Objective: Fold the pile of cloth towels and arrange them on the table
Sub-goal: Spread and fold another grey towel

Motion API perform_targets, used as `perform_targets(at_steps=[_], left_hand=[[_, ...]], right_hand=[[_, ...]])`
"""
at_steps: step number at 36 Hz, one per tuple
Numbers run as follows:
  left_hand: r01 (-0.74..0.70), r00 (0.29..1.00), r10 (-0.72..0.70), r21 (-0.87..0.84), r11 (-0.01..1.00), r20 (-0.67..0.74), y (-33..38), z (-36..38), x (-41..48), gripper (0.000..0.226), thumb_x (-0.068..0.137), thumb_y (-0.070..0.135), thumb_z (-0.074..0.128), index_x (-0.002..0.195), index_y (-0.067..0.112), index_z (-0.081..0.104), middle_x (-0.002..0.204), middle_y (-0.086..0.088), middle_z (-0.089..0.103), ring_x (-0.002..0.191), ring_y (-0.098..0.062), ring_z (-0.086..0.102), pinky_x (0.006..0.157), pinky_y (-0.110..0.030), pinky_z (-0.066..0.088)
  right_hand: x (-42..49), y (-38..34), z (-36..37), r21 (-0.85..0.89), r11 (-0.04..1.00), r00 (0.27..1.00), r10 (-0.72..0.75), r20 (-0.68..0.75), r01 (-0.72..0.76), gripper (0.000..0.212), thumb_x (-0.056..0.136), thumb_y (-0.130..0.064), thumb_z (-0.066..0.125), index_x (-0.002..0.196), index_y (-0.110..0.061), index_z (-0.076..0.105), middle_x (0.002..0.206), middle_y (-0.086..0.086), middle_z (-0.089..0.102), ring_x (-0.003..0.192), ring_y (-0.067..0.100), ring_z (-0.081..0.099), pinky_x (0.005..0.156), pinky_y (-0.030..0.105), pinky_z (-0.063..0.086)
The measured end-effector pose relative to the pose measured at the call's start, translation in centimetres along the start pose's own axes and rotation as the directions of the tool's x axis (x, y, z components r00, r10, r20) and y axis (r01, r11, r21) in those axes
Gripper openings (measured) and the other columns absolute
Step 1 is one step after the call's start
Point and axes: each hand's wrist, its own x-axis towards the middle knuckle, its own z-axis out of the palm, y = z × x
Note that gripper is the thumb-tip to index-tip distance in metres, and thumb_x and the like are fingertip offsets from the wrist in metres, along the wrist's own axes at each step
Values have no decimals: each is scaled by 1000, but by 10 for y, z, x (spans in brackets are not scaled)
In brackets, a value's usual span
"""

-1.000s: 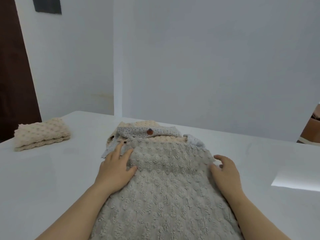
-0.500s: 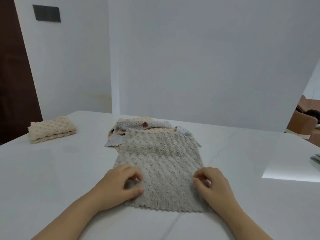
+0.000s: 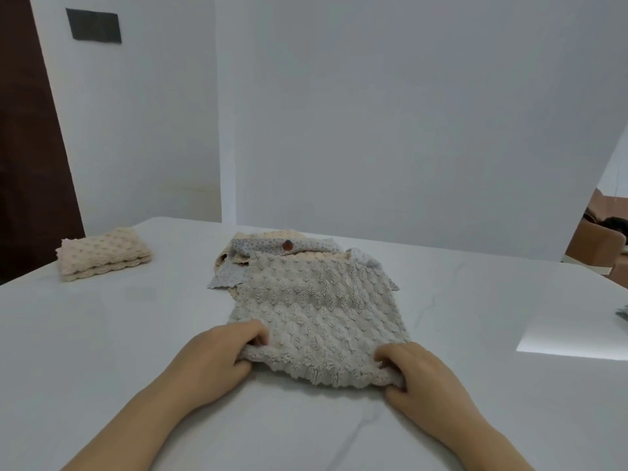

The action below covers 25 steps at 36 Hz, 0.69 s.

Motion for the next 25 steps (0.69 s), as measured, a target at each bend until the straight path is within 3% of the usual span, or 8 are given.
perform_targets(at_steps=[3, 6, 11, 12, 14, 17, 21, 25], left_hand=[[73, 993, -82, -110, 991, -83, -7, -10, 2, 42, 65, 24, 51, 82, 62, 46, 93, 38, 55, 81, 9, 54, 67, -10, 40], [159, 960, -216, -286, 945, -179, -19, -15, 2, 58, 70, 3, 67, 80, 59, 55, 88, 34, 61, 82, 13, 56, 67, -2, 39], [261, 872, -443, -570, 779, -207, -19, -10, 12, 33, 75, -7, 66, 63, 24, 66, 53, 18, 62, 42, 6, 47, 43, -4, 33], [250, 869, -443, -579, 776, -219, -17, -8, 13, 19, 78, 9, 68, 62, 17, 63, 50, 14, 57, 42, 2, 44, 42, -7, 32], [242, 900, -379, -476, 845, -216, -16, -3, 14, 34, 81, 33, 64, 58, 13, 50, 49, 12, 47, 47, -2, 38, 46, -14, 28], [278, 935, -327, -285, 917, -140, -17, 2, 14, 35, 92, 22, 52, 62, 16, 37, 51, 14, 48, 51, -5, 41, 52, -17, 30], [333, 914, -374, -235, 913, -157, -12, -4, 15, 32, 94, 22, 47, 65, 14, 36, 54, 5, 46, 52, -9, 40, 52, -19, 29], [419, 878, -461, -258, 871, -130, -10, -12, 15, 33, 94, 23, 48, 64, 13, 38, 57, -1, 46, 56, -14, 42, 54, -24, 29]], right_hand=[[1, 7, -6, 171, 972, 986, 158, 51, -164, 36, 71, -5, 57, 84, -37, 49, 76, -27, 51, 81, 3, 49, 68, 6, 36], [2, 15, -9, 344, 902, 954, 295, -49, -261, 46, 70, 5, 60, 74, -40, 51, 89, -26, 60, 85, -5, 54, 70, 3, 38], [5, 23, -12, 526, 759, 881, 471, -37, -384, 39, 75, 7, 61, 70, -31, 65, 73, -18, 65, 73, 5, 57, 61, 8, 39], [6, 24, -11, 554, 739, 874, 484, -41, -384, 36, 77, 4, 61, 68, -30, 67, 72, -13, 66, 70, 8, 57, 60, 9, 38], [7, 24, -8, 586, 721, 874, 484, -47, -368, 23, 84, -6, 61, 74, -26, 67, 72, -1, 65, 64, 7, 52, 59, 11, 37], [8, 26, -3, 589, 720, 880, 474, -30, -368, 19, 90, -15, 56, 74, -11, 64, 69, 17, 58, 59, 5, 43, 55, 14, 31], [8, 25, -5, 590, 714, 873, 486, -29, -378, 25, 92, -16, 53, 69, -8, 60, 59, -2, 49, 55, 4, 41, 52, 15, 29], [8, 24, -11, 596, 695, 869, 494, 9, -402, 23, 89, -16, 58, 66, -16, 64, 60, 5, 56, 55, 4, 45, 53, 14, 33]])
